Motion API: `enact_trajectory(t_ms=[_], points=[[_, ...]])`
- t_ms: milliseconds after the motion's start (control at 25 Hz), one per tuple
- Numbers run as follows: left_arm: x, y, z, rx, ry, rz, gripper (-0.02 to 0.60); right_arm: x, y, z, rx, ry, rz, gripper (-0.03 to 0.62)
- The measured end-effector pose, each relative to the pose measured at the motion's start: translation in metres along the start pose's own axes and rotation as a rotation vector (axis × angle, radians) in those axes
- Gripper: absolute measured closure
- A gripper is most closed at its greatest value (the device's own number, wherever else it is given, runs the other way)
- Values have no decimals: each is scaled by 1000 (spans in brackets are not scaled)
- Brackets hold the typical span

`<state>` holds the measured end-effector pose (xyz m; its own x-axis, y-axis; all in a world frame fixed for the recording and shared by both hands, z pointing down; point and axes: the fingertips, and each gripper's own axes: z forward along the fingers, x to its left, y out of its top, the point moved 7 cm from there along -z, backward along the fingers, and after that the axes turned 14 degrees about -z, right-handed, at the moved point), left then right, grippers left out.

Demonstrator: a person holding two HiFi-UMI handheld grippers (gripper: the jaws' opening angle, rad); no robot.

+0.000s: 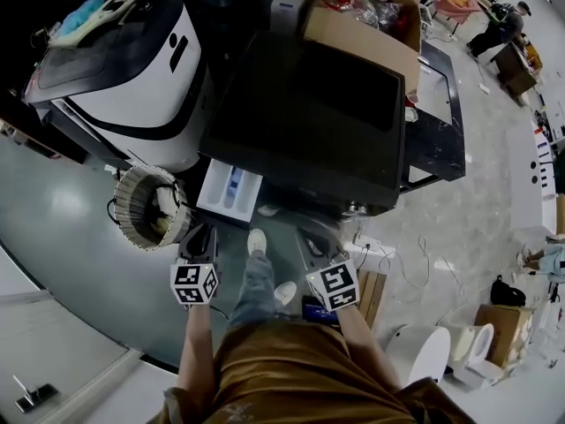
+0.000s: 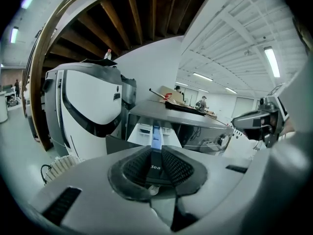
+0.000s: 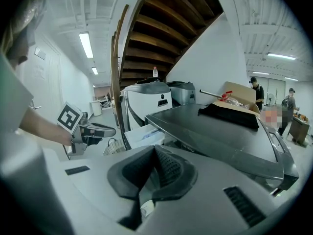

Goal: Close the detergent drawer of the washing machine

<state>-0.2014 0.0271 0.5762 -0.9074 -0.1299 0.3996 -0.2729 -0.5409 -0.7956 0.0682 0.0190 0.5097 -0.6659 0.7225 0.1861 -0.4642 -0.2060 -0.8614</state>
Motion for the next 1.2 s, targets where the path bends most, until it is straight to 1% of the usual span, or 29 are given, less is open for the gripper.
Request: enact_trajectory(t_ms=[360, 560, 720, 1200], points=[[9, -11, 17, 43, 1, 15, 506, 5, -13, 11, 44, 26, 25, 582], [11, -12, 21, 47, -3, 19, 505, 5, -21, 12, 59, 28, 30, 582], [10, -12, 22, 46, -16, 23, 495, 6, -21, 14, 55, 33, 39, 582], [9, -10, 25, 54, -17, 28, 489, 4, -22, 14, 60, 40, 30, 582]])
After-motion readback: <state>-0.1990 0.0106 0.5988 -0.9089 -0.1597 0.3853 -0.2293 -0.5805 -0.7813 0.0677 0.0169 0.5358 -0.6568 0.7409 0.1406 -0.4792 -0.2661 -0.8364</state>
